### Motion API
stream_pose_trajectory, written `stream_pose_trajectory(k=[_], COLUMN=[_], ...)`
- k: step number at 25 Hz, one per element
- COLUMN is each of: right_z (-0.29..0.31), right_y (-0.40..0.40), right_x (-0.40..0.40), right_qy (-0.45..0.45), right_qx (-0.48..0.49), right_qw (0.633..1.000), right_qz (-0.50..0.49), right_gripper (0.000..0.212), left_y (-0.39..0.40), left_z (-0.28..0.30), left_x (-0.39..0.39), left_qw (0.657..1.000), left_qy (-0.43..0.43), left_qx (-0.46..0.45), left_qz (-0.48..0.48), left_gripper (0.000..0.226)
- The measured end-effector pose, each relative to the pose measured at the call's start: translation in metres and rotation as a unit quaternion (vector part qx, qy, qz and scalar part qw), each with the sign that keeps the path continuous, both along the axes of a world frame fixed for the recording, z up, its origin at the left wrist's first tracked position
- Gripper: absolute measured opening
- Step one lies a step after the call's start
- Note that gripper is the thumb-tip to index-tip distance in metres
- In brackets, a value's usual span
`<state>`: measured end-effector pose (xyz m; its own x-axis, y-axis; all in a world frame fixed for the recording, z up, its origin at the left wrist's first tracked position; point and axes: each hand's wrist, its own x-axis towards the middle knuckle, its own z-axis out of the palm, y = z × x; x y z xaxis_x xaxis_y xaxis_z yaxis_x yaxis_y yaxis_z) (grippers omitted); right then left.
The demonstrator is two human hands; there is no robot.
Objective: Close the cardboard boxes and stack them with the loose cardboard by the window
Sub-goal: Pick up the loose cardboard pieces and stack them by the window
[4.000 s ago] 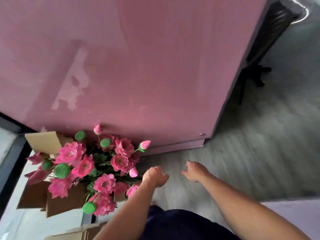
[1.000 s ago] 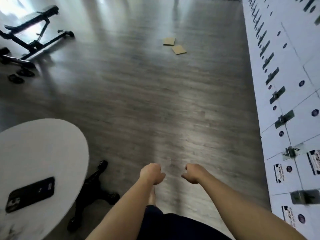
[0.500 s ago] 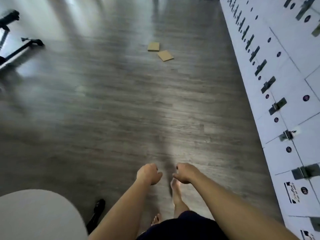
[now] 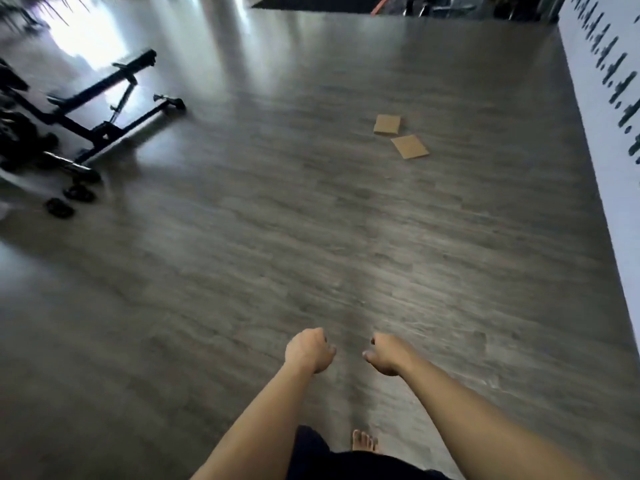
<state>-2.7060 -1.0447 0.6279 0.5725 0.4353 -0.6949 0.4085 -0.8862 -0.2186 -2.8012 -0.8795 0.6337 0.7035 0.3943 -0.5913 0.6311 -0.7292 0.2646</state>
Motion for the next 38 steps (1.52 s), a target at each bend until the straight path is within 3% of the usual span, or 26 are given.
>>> stream_pose_trajectory(k=[6,14,18,22,28,31,38], right_z=[-0.019,0.008,0.006,-0.009,0.004,0.01,-0.014], right_y=[0.094,0.203,0.225,0.227,0.248,0.27,0.354], right_x=[0.109,0.288,0.359,0.455,0.65,0.725,0.839], right_qy=[0.02,-0.017,0.007,0.027,-0.015,-0.024,0.012], right_qx=[-0.04,-0.015,0.003,-0.003,0.002,0.002,-0.007], right_qw=[0.999,0.995,0.99,0.984,0.987,0.989,0.989], right_qz=[0.025,-0.1,-0.144,-0.174,-0.158,-0.145,-0.145], right_gripper=[0.049,0.054,0.051,0.045,0.053,0.052,0.054], left_y=[0.079,0.226,0.238,0.239,0.276,0.296,0.378], left_z=[-0.028,-0.013,-0.012,-0.015,0.0,0.01,-0.01], left_x=[0.095,0.303,0.41,0.514,0.674,0.738,0.852], left_qw=[0.999,0.999,0.997,0.994,0.998,0.999,0.997], left_qy=[0.024,0.004,0.01,0.006,-0.004,-0.029,0.025], left_qx=[-0.035,-0.017,-0.046,-0.059,-0.026,-0.036,-0.036], left_qz=[0.02,-0.032,-0.063,-0.097,-0.053,-0.028,-0.065], left_gripper=[0.035,0.037,0.022,0.029,0.029,0.028,0.019])
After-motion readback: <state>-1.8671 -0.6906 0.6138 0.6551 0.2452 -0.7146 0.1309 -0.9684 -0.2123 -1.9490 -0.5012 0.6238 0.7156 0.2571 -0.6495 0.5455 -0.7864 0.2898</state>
